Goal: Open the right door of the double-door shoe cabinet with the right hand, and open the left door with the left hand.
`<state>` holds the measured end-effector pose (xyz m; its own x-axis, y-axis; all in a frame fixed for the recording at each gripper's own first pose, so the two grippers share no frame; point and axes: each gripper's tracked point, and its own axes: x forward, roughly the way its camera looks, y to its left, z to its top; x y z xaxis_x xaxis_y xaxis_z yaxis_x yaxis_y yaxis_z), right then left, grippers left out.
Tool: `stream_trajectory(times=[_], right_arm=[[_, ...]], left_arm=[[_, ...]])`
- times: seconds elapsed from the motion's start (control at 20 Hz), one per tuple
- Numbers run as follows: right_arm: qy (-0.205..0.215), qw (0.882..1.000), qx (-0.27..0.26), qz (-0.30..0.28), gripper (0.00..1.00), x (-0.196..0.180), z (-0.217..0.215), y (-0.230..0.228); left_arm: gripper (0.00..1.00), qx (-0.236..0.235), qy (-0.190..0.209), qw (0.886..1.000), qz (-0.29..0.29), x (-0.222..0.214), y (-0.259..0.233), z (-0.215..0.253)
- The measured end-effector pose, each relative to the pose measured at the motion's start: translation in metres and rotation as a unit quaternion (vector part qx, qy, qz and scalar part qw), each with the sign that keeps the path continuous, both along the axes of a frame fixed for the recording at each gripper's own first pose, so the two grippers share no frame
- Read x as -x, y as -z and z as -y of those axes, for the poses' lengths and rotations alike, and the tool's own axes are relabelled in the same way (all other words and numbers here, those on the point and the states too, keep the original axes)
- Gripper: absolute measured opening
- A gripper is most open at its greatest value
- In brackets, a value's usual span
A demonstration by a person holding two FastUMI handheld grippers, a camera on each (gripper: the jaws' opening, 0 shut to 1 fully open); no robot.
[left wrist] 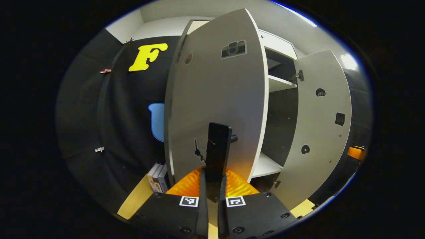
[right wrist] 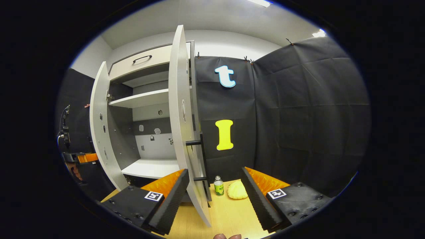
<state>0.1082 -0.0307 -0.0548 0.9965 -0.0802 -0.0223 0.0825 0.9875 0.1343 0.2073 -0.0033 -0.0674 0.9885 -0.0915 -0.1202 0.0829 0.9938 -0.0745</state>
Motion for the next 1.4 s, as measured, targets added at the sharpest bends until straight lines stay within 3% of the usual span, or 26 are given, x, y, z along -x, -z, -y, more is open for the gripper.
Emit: stream_trajectory(times=[0.25, 0.45, 0.7, 0.95, 1.0, 1.05, 1.15, 1.4], right_arm=[[0.0, 1.0, -0.002, 0.001, 0.98, 0.005, -0.012, -0.001], [0.002, 1.0, -0.003, -0.001, 0.98, 0.011, -0.017, 0.0], [0.003, 1.0, -0.001, 0.004, 0.98, 0.014, -0.024, -0.004], [-0.003, 1.0, 0.002, 0.003, 0.98, 0.014, -0.036, -0.005], [-0.005, 1.0, 0.0, 0.001, 0.98, 0.014, -0.039, -0.004], [-0.006, 1.0, -0.001, 0.0, 0.98, 0.013, -0.041, -0.003], [-0.006, 1.0, 0.002, 0.002, 0.98, 0.012, -0.043, -0.005], [-0.011, 1.0, 0.002, 0.0, 0.98, 0.009, -0.05, -0.002]], left_arm=[[0.15, -0.012, 0.022, 1.0, 0.003, 0.004, -0.001, -0.009], [0.14, 0.005, 0.023, 1.0, 0.009, 0.006, 0.0, -0.015], [0.14, -0.001, -0.002, 1.0, 0.011, 0.011, 0.001, -0.036], [0.11, -0.014, -0.051, 0.999, -0.007, 0.018, 0.014, -0.086], [0.14, -0.015, -0.047, 0.999, -0.001, 0.018, 0.012, -0.098], [0.05, 0.009, -0.026, 1.0, 0.001, 0.019, 0.01, -0.095], [0.1, 0.038, 0.002, 0.999, 0.004, 0.019, 0.01, -0.084], [0.1, 0.021, -0.005, 1.0, 0.015, 0.016, 0.011, -0.094]])
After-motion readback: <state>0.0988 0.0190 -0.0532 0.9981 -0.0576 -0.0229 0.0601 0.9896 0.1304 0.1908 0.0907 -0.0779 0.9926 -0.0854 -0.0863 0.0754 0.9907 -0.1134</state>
